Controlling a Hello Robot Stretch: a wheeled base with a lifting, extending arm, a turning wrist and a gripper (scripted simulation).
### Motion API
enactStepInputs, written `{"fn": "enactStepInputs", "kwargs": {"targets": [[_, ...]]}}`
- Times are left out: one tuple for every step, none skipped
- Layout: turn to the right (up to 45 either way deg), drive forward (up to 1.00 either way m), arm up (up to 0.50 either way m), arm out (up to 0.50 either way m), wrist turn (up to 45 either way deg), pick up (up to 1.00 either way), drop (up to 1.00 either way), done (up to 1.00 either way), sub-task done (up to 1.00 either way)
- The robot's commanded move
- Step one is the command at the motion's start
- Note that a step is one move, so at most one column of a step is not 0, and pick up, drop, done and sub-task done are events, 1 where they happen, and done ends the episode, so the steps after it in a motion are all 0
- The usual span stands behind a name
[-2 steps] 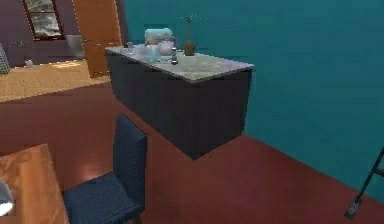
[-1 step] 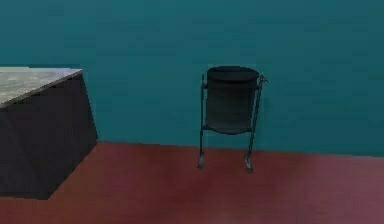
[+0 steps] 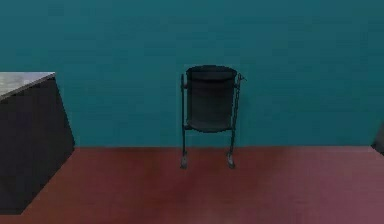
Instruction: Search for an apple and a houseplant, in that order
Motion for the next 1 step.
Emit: {"fn": "enactStepInputs", "kwargs": {"targets": [[0.0,0.25,0.00,0.00,0.0,0.00,0.00,0.00,0.00]]}}
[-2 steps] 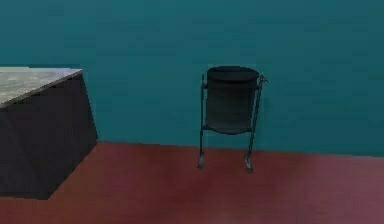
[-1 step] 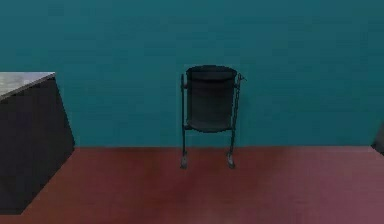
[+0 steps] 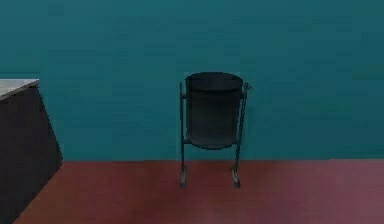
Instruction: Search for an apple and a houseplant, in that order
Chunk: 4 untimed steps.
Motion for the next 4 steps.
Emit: {"fn": "enactStepInputs", "kwargs": {"targets": [[-42.0,0.00,0.00,0.00,0.0,0.00,0.00,0.00,0.00],[0.0,0.85,0.00,0.00,0.0,0.00,0.00,0.00,0.00],[-45.0,0.00,0.00,0.00,0.0,0.00,0.00,0.00,0.00],[-18.0,0.00,0.00,0.00,0.0,0.00,0.00,0.00,0.00]]}}
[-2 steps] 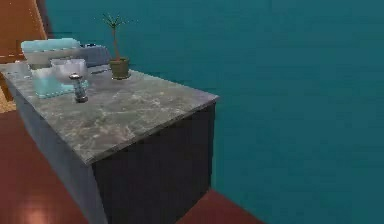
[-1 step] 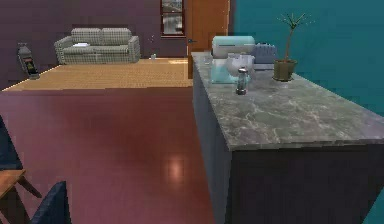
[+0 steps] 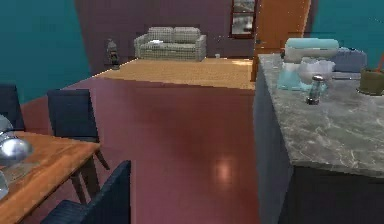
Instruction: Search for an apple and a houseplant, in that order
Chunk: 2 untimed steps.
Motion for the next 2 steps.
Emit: {"fn": "enactStepInputs", "kwargs": {"targets": [[0.0,0.60,0.00,0.00,0.0,0.00,0.00,0.00,0.00],[27.0,0.00,0.00,0.00,0.0,0.00,0.00,0.00,0.00]]}}
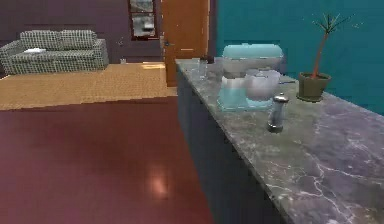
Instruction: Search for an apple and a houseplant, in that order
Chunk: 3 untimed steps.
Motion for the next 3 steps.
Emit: {"fn": "enactStepInputs", "kwargs": {"targets": [[0.0,0.50,0.00,0.00,0.0,0.00,0.00,0.00,0.00],[42.0,0.00,0.00,0.00,0.0,0.00,0.00,0.00,0.00],[0.0,0.00,0.00,0.00,0.0,0.00,0.00,1.00,0.00]]}}
